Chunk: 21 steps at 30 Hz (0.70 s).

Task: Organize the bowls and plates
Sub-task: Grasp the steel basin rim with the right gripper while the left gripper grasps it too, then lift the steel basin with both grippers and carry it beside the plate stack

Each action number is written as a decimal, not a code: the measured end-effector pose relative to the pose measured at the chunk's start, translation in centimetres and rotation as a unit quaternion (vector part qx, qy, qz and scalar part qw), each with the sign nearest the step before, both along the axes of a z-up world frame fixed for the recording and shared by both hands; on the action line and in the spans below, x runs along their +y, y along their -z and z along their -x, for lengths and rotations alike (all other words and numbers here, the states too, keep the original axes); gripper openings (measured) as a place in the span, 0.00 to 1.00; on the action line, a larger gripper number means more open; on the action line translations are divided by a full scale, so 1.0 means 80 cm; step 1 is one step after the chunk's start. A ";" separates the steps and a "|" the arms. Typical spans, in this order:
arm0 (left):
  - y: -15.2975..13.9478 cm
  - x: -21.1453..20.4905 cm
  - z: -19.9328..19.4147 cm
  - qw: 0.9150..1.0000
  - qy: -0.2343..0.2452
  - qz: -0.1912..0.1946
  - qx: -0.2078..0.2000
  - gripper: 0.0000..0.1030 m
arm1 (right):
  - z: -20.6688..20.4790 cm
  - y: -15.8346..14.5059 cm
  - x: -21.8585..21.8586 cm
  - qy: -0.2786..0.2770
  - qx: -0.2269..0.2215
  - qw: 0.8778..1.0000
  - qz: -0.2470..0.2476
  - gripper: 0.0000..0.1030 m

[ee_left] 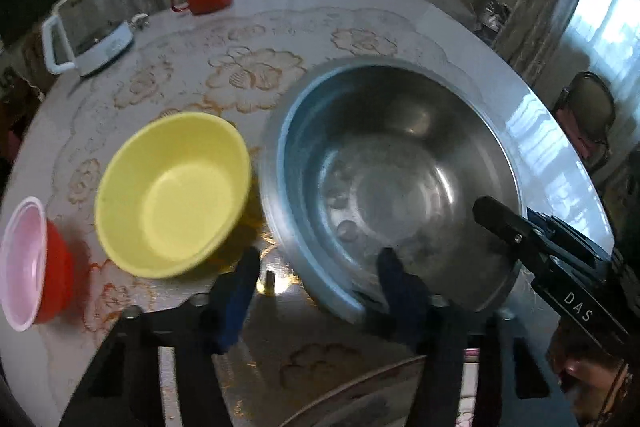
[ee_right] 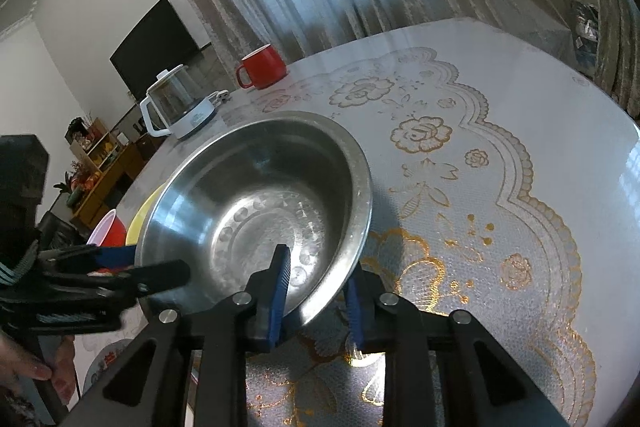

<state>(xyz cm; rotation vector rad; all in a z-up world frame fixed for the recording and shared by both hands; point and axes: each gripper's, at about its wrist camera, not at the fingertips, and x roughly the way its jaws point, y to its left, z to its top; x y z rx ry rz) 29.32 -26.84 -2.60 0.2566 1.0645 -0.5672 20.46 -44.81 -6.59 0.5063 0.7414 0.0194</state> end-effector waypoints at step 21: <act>-0.022 -0.007 0.030 0.998 0.027 0.023 -0.057 0.32 | 0.015 -0.006 -0.008 0.022 -0.024 0.999 -0.008 0.20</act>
